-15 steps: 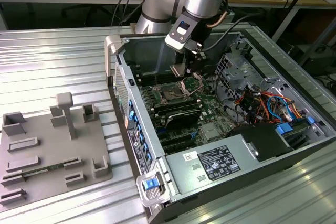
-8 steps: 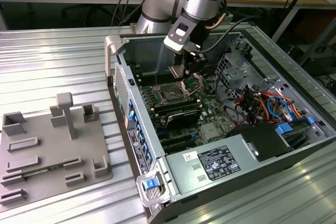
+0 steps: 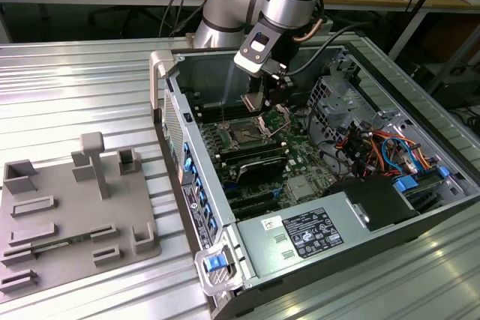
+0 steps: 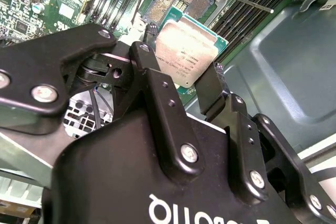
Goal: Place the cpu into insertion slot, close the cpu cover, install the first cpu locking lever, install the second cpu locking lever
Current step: 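Place the cpu into insertion slot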
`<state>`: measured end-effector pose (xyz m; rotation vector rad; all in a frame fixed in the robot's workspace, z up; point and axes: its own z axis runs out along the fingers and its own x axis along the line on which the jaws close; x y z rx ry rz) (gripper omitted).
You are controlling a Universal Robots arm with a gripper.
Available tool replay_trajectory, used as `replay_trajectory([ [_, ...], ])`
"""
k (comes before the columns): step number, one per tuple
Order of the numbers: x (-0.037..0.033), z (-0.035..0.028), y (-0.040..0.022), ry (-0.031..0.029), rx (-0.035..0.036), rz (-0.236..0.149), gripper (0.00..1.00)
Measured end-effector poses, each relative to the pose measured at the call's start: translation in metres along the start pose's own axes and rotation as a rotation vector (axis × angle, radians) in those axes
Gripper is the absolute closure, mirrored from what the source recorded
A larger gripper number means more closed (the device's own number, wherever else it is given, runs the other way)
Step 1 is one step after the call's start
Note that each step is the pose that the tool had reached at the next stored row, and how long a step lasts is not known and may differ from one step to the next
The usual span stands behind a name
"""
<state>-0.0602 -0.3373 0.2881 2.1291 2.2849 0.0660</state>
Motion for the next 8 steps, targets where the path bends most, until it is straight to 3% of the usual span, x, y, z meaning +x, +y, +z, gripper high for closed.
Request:
replay_trajectory([
  [3, 0.0000, 0.0005, 0.0000, 0.0005, 0.0054, 0.000, 0.45],
  [8, 0.0000, 0.0006, 0.0000, 0.0005, 0.0067, 0.000, 0.45],
])
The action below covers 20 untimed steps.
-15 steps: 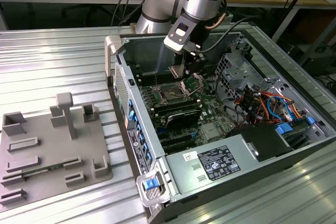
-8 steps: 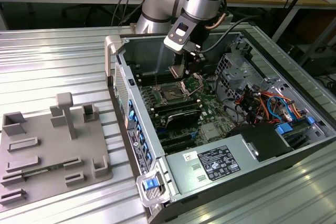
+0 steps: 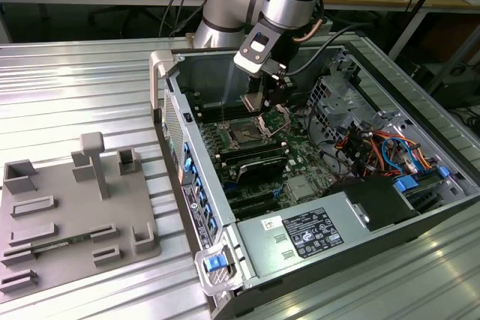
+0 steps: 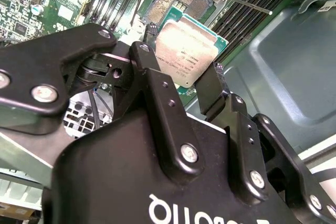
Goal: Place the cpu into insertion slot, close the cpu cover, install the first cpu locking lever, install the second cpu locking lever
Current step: 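Place the cpu into insertion slot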
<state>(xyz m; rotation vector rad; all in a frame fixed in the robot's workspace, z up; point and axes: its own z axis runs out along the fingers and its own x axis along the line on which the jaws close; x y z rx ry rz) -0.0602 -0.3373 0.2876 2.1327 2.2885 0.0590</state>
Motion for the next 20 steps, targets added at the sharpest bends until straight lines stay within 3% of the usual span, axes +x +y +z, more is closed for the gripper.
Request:
replay_trajectory([
  [4, 0.0000, 0.0004, 0.0000, 0.0001, 0.0000, 0.000, 0.45],
  [7, 0.0002, 0.0044, -0.0001, -0.0001, 0.0000, 0.000, 0.45],
  [9, 0.0002, 0.0111, -0.0004, -0.0001, 0.0001, 0.000, 0.45],
  [11, 0.0003, 0.0177, -0.0014, -0.0039, 0.0004, 0.010, 0.45],
  [15, 0.0005, 0.0255, -0.0024, -0.0055, -0.0001, 0.044, 0.45],
  [17, 0.0008, 0.0285, -0.0026, -0.0118, 0.0001, 0.048, 0.45],
  [19, 0.0014, 0.0305, -0.0027, -0.0233, 0.0007, 0.049, 0.45],
  [20, 0.0020, 0.0323, -0.0028, -0.0333, 0.0012, 0.049, 0.45],
])
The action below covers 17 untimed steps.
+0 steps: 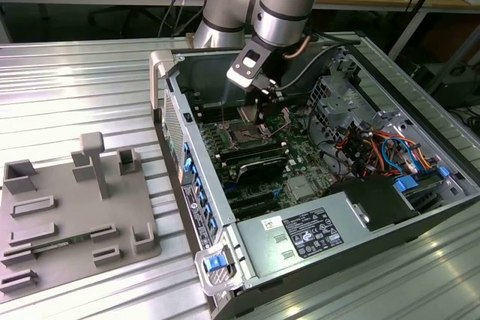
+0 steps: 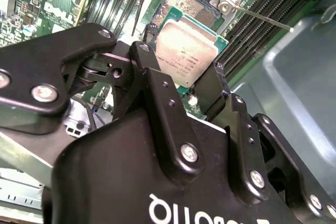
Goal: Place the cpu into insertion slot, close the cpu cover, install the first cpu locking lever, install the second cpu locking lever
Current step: 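Place the cpu into insertion slot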
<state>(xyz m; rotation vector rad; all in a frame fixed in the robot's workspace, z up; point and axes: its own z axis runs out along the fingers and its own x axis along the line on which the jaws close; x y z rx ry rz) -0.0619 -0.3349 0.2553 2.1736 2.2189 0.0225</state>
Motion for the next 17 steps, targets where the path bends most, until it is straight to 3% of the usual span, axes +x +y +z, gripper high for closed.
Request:
replay_trajectory([
  [2, 0.0009, 0.0024, -0.0001, -0.0065, 0.0005, 0.000, 0.45],
  [6, 0.0025, 0.0146, -0.0007, -0.0066, 0.0030, 0.000, 0.45],
  [17, 0.0026, 0.0177, -0.0008, -0.0066, 0.0030, 0.000, 0.45],
])
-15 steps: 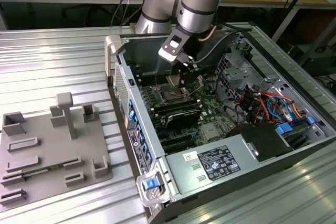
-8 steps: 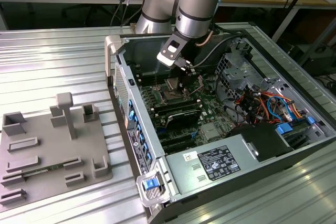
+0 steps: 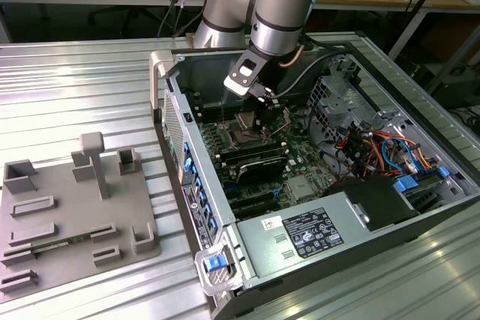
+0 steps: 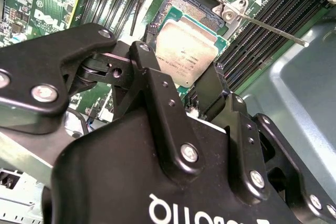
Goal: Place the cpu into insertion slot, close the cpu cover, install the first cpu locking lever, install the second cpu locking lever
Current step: 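Place the cpu into insertion slot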
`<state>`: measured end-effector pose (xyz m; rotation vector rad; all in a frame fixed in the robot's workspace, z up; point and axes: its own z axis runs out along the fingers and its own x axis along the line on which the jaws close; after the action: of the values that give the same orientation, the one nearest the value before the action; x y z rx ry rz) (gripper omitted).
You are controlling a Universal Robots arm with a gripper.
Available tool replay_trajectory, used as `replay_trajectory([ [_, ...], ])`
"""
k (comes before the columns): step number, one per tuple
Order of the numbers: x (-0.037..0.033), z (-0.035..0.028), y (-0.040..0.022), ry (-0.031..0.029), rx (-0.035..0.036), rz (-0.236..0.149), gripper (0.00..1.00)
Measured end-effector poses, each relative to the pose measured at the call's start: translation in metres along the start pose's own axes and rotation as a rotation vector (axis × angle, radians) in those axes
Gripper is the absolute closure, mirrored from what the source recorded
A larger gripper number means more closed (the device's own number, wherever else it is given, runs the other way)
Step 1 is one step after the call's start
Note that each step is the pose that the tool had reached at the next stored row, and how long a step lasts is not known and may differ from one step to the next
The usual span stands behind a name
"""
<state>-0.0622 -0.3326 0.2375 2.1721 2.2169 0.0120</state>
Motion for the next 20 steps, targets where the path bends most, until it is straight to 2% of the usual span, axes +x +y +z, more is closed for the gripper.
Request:
replay_trajectory([
  [11, 0.0005, 0.0023, -0.0002, 0.0002, -0.0001, 0.000, 0.45],
  [13, 0.0012, 0.0062, -0.0004, 0.0002, 0.0003, 0.000, 0.45],
  [16, 0.0035, 0.0162, -0.0008, 0.0000, 0.0011, 0.000, 0.45],
  [20, 0.0040, 0.0217, -0.0010, 0.0000, 0.0013, 0.000, 0.45],
])
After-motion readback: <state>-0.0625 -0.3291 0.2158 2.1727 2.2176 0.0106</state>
